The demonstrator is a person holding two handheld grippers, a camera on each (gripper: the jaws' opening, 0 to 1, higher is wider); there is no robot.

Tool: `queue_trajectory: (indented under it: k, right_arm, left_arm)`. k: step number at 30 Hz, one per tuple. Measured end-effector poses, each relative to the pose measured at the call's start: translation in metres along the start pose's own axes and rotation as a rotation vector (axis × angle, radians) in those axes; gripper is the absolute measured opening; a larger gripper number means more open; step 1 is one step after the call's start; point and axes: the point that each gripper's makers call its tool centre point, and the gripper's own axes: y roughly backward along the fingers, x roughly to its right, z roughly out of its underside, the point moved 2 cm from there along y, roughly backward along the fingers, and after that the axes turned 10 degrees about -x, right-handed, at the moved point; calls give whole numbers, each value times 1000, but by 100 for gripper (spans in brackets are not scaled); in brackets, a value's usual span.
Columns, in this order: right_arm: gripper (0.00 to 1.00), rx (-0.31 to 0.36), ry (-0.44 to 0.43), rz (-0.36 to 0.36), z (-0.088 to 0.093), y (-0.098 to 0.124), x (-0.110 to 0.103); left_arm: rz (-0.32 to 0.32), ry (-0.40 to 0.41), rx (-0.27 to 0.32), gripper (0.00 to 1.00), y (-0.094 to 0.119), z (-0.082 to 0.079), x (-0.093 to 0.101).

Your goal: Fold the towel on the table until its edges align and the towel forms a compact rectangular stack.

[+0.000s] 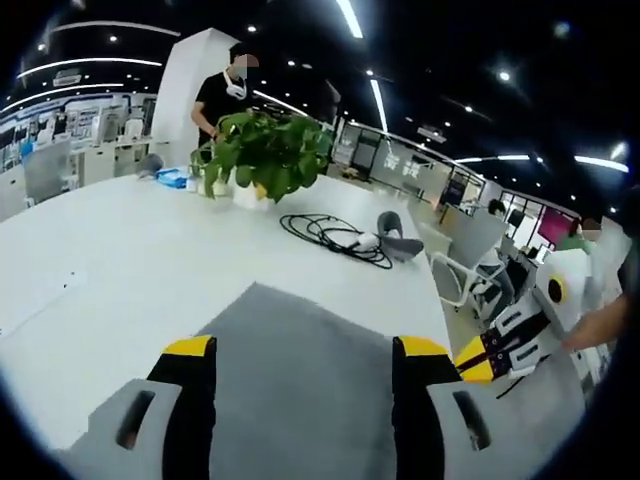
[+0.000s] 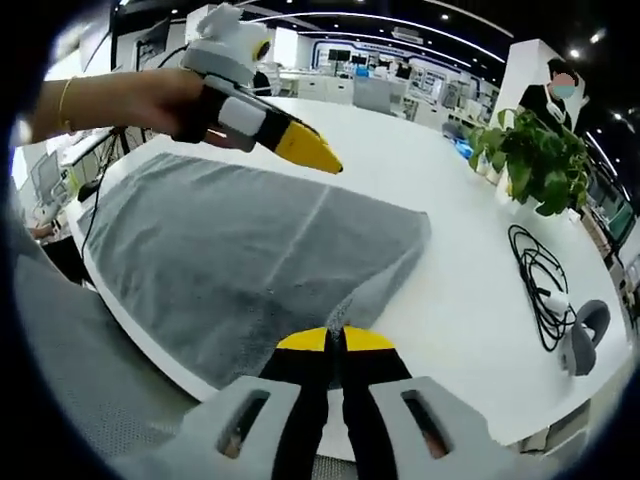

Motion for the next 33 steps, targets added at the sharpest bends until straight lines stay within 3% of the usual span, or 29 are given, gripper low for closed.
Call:
queue_trajectory:
  k: [3,5,11,16,18,22,33]
  right_arm:
    - [0,6,6,-7,-3,0,-5]
    - [0,9,20,-10,-5,0,-8]
    - [0,24,17,-24,-9,3,-15]
    - [0,36,11,-30,-12,3,-20]
    - [0,35,14,-37,-14,1,-24]
    - [0,41,30,-47,-18,3,-31]
    - [0,50,59,-55,-21,0,-39]
  left_arm:
    - [15,-2,-13,73,-5,0,2]
    - [46,51,9,73,-8,-2,5]
    - [42,70,-2,72,-16,-2,2]
    - [52,82,-7,68,-31,-3,0]
    - [48,49,-11,67,-43,-4,-5]
    - [74,110,2,64,-57,-9,-6]
    - [18,171,-5,50,-77,-15,-13]
